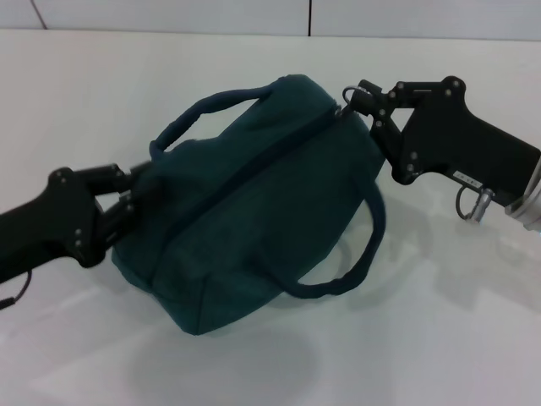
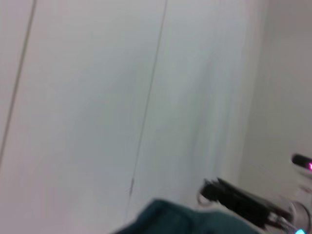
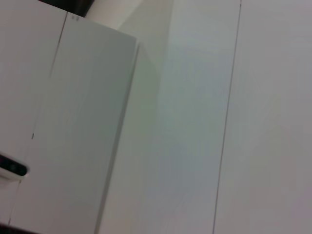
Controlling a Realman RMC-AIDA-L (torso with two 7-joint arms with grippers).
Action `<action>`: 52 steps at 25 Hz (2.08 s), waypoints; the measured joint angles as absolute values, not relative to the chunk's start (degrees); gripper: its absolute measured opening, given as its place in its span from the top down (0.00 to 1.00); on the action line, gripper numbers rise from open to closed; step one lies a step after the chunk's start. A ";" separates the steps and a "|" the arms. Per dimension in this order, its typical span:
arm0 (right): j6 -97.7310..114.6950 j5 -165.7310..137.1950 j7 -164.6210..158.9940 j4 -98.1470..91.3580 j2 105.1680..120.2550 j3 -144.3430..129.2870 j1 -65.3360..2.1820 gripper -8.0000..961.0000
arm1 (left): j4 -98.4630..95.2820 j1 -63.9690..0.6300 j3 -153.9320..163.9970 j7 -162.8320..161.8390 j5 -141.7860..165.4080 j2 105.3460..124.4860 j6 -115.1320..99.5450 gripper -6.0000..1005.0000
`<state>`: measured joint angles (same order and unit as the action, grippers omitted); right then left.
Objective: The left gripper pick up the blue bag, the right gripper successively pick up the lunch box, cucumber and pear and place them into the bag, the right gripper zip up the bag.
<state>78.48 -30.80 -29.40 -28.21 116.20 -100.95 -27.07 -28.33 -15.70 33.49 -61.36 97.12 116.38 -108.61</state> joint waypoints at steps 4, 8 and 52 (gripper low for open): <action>78.48 -30.68 -29.25 -28.20 116.19 -101.40 -26.97 0.98 | -28.82 -16.79 33.70 -63.81 96.07 115.98 -108.75 0.88; 78.32 -30.77 -29.06 -28.21 116.19 -101.43 -27.16 0.98 | -31.45 -18.79 33.98 -70.61 97.78 115.45 -108.85 0.65; 78.01 -30.35 -27.20 -26.22 116.11 -98.96 -26.99 0.98 | -46.65 -25.38 40.87 -98.82 107.85 114.41 -112.15 0.89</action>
